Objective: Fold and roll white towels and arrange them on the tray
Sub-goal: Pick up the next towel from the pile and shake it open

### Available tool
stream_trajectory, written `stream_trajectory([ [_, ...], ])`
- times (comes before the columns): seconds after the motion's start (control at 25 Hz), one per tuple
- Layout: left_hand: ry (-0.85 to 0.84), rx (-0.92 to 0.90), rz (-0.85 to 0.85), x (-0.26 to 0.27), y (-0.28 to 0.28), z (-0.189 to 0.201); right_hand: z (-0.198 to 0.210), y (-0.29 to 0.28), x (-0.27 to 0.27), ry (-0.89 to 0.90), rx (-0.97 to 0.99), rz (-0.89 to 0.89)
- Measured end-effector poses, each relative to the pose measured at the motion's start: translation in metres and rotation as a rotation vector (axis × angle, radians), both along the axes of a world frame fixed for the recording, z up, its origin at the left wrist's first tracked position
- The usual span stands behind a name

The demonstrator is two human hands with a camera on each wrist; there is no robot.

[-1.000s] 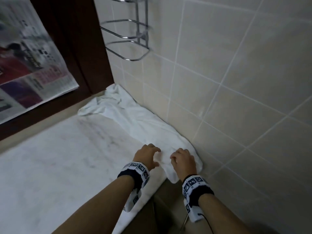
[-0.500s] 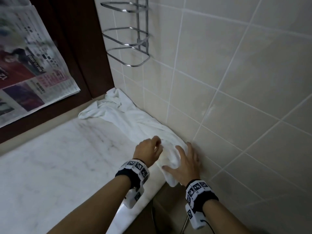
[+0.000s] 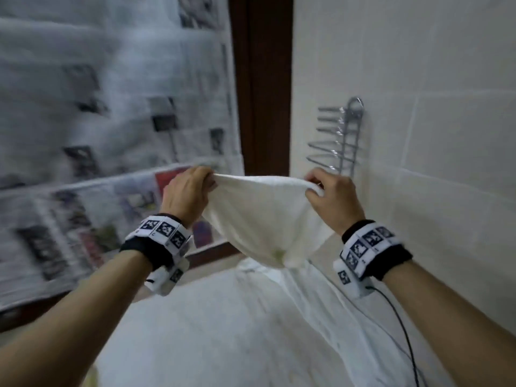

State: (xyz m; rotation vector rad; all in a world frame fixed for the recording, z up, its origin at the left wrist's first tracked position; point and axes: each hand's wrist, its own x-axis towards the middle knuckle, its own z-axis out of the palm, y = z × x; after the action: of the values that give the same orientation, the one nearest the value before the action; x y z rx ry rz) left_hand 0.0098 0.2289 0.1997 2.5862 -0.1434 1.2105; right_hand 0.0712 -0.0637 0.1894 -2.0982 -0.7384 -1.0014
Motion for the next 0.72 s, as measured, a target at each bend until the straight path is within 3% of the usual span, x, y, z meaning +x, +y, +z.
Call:
stream_trajectory([
  [0.16,0.057,-0.030,0.274,-0.060,0.072,0.083,0.103,0.073,-0.002,-0.151,-0.149,0.193],
  [0.32,0.024,-0.070,0.187,-0.120,0.122,0.143,0.171,0.119,-0.013,-0.081,-0.088,0.275],
  [0.48,-0.064,0.003,0.148,-0.168,0.160,0.171,0.192,0.141,-0.023,0.037,0.026,0.345],
  [0.6,-0.111,0.111,0.196,-0.190,0.170,0.178,0.190,0.151,-0.031,0.083,0.083,0.355],
  [0.72,-0.217,0.065,0.297,-0.206,0.173,0.184,0.192,0.150,-0.032,0.131,0.112,0.356],
])
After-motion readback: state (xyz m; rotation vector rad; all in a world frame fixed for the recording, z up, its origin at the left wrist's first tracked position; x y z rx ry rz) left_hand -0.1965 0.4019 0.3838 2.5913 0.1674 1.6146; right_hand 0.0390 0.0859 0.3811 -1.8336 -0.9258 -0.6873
